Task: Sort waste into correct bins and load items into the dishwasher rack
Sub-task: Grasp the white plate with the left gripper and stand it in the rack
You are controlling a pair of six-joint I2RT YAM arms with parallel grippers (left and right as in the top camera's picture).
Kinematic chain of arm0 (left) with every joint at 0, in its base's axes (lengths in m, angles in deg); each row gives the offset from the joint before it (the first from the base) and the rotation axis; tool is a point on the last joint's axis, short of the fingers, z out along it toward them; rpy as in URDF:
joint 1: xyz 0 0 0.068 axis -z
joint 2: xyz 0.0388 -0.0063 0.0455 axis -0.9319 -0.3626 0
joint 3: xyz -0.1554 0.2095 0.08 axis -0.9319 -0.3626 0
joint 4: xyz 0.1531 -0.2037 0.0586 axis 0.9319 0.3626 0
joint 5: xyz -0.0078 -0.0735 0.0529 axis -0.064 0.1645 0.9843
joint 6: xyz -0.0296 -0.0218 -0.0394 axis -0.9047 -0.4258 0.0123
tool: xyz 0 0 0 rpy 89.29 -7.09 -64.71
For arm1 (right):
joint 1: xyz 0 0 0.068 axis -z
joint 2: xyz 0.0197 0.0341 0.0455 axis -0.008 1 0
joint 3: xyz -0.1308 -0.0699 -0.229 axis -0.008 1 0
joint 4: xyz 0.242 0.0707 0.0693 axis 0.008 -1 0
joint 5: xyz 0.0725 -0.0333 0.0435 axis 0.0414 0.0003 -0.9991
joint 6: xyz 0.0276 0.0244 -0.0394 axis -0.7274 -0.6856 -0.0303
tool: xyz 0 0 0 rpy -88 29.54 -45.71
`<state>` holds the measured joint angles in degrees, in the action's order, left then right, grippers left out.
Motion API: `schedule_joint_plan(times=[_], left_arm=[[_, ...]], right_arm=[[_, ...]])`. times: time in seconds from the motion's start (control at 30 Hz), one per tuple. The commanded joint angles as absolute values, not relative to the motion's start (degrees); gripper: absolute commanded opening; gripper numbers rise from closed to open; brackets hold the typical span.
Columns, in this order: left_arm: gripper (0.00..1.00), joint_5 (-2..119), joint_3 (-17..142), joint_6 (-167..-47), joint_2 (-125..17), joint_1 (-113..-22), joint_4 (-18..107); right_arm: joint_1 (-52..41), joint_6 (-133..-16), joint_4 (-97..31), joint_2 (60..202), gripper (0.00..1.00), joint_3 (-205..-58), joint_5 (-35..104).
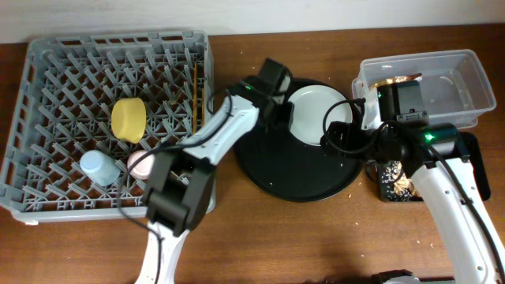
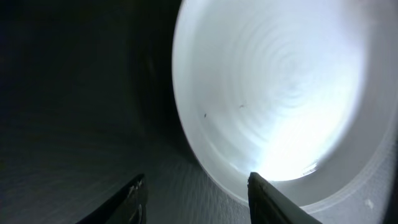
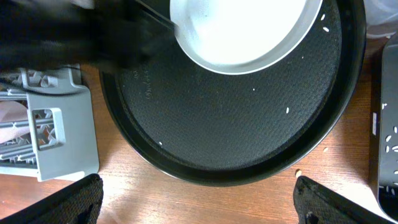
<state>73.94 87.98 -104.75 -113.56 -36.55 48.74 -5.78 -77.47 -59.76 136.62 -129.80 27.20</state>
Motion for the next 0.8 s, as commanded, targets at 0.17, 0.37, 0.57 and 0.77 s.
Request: schedule_joint_plan(times=[0.17, 0.37, 0.57, 0.77], left_arm=[[0.0, 70.6, 87.6, -110.5, -118.9, -36.1, 47.4], [0.0, 71.1, 91.2, -109.4, -114.1, -42.4, 55.8], [0.0, 102.4, 94.1, -104.3, -90.1, -53.6, 73.5], [0.0, 135.9, 92.6, -102.5, -83.6, -53.9, 83.7]], right_arm=[[-5.5, -77.1, -60.0, 136.7, 0.98, -130.1, 26.9], [-5.5, -77.1, -60.5, 136.7, 0.98, -130.1, 26.9], [-5.5, -77.1, -60.9, 136.7, 0.99, -130.1, 27.0], [-5.5, -77.1, -60.7, 136.7, 0.99, -130.1, 27.0]])
